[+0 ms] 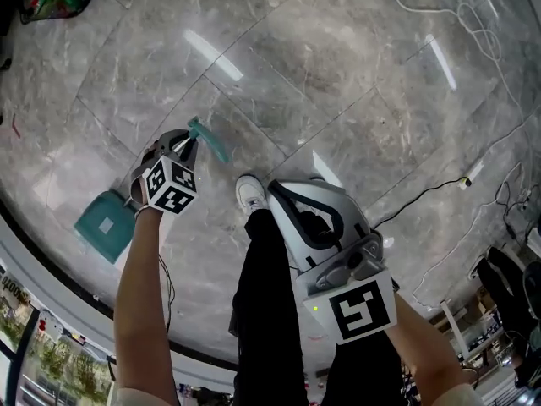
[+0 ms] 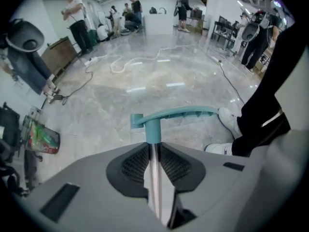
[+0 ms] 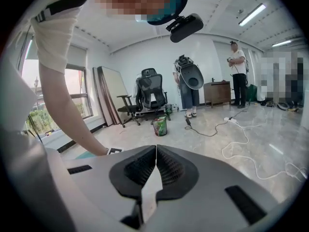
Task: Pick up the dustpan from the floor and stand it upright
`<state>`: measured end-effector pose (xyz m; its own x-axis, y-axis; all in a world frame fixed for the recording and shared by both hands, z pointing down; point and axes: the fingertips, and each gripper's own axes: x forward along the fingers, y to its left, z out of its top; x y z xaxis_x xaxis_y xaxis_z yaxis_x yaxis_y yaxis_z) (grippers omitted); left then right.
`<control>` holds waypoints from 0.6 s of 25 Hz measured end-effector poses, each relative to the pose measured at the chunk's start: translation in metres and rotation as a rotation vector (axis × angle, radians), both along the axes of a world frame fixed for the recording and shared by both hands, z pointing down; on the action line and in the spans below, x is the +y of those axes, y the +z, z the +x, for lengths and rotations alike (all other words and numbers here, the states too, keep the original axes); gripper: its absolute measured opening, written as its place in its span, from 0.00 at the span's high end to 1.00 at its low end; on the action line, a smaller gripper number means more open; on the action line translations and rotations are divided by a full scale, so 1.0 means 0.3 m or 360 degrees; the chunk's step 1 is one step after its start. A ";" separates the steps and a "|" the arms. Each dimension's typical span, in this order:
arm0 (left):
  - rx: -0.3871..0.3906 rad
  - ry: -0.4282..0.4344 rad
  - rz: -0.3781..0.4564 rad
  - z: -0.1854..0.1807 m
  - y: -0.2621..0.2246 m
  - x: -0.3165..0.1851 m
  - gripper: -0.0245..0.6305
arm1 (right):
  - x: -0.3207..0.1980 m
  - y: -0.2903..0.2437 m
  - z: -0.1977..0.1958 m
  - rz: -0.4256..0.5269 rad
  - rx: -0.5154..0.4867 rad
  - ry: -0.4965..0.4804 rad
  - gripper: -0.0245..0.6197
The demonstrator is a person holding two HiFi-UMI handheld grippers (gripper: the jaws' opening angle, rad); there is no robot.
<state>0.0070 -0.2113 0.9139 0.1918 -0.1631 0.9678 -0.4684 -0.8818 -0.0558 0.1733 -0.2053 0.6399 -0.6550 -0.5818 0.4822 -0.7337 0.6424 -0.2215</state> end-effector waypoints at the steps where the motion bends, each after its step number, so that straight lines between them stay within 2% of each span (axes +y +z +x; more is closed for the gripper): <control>1: 0.0061 -0.0035 0.0031 -0.027 -0.092 -0.006 0.84 | -0.005 -0.071 -0.012 0.0021 0.0000 -0.0009 0.93; 8: 0.0411 -0.0189 0.0271 -0.295 -0.637 0.054 0.84 | 0.005 -0.493 -0.187 0.0107 -0.0048 -0.0005 0.93; 11: 0.0599 -0.0251 0.0426 -0.433 -0.812 0.115 0.84 | 0.027 -0.646 -0.351 0.0196 -0.0117 0.0031 0.93; 15: 0.0818 -0.0321 0.0695 -0.688 -1.056 0.253 0.84 | 0.173 -0.757 -0.631 0.0277 -0.0125 -0.0016 0.93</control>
